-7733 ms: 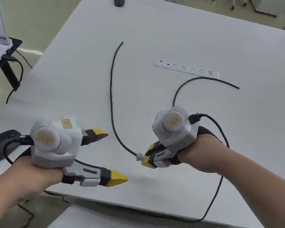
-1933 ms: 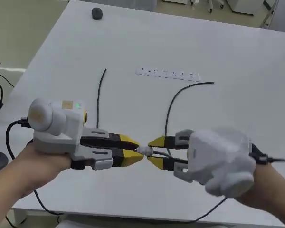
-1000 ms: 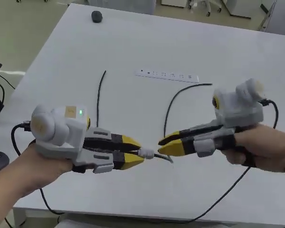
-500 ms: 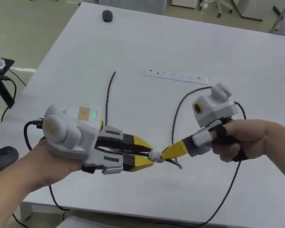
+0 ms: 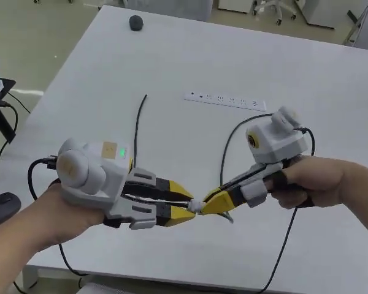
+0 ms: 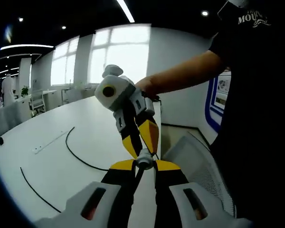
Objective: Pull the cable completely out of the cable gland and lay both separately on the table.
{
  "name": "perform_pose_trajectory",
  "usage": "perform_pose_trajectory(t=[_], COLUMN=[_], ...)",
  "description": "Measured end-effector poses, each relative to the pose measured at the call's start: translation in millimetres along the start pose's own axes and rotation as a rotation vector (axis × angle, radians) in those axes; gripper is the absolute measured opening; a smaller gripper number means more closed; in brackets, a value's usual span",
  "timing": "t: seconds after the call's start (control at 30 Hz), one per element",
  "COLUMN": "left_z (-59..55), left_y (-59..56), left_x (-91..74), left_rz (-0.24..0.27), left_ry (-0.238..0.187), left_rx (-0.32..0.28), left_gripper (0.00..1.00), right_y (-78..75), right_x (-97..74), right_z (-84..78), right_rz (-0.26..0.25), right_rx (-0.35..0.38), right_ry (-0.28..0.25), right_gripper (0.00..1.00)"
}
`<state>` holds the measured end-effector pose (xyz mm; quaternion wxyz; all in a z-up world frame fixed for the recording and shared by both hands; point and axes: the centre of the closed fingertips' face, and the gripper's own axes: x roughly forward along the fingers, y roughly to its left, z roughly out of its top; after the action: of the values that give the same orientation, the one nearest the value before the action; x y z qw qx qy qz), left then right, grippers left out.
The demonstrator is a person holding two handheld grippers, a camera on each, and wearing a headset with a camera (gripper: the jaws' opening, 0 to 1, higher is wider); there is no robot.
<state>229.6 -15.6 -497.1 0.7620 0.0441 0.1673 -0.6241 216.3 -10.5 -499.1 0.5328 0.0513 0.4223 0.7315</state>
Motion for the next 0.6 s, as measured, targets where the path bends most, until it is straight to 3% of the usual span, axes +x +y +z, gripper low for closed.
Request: perform_pose_trajectory(t=[0.03, 0.07, 0.13, 0.23, 0.33, 0.4, 0.5, 0.57, 0.6], left_z=[-0.8, -0.6, -0.2, 1.7, 1.2, 2.4, 4.0, 7.6, 8.6], left_y=[0.2, -0.1, -1.1, -2.4, -2.3, -2.8, -0.2, 3.0, 3.6], left_x=[-0.3, -1.1, -1.4, -0.7, 1.6, 3.7, 4.4, 2.6, 1.0], left_rz=[0.001, 0.001, 0.0, -0.002, 0.001, 0.005, 0.019, 0.023, 0.023], left_ry=[-0.001, -0.006, -0.012, -0.038, -0.039, -0.039, -0.049, -0.079, -0.088], left_rx=[-0.006, -0.022, -0.027, -0.092, -0.133, -0.129, -0.159, -0.197, -0.202], left_gripper=[0.16, 0.16, 0.15, 0.15, 0.16, 0.16, 0.16, 0.16, 0.16], right_y=[1.2, 1.0, 2.0, 2.6, -3.2, -5.7, -9.1, -10.1, -9.9], right_x=[0.3, 0.5, 0.1, -2.0, -3.7, -4.1, -7.1, -9.5, -10.0], right_z=[0.0, 0.0, 0.0, -0.4, -3.3, -5.4, -2.9, 1.4, 3.8], right_rz=[-0.044, -0.059, -0.149, -0.312, -0.466, -0.558, -0.684, -0.762, -0.8], right_rx=[-0.074, -0.093, -0.203, -0.414, -0.555, -0.661, -0.76, -0.759, -0.797], right_ry=[0.008, 0.01, 0.028, 0.104, 0.17, 0.207, 0.203, 0.152, 0.144], right_gripper=[0.07, 0.07, 0.07, 0.07, 0.07, 0.07, 0.07, 0.07, 0.07])
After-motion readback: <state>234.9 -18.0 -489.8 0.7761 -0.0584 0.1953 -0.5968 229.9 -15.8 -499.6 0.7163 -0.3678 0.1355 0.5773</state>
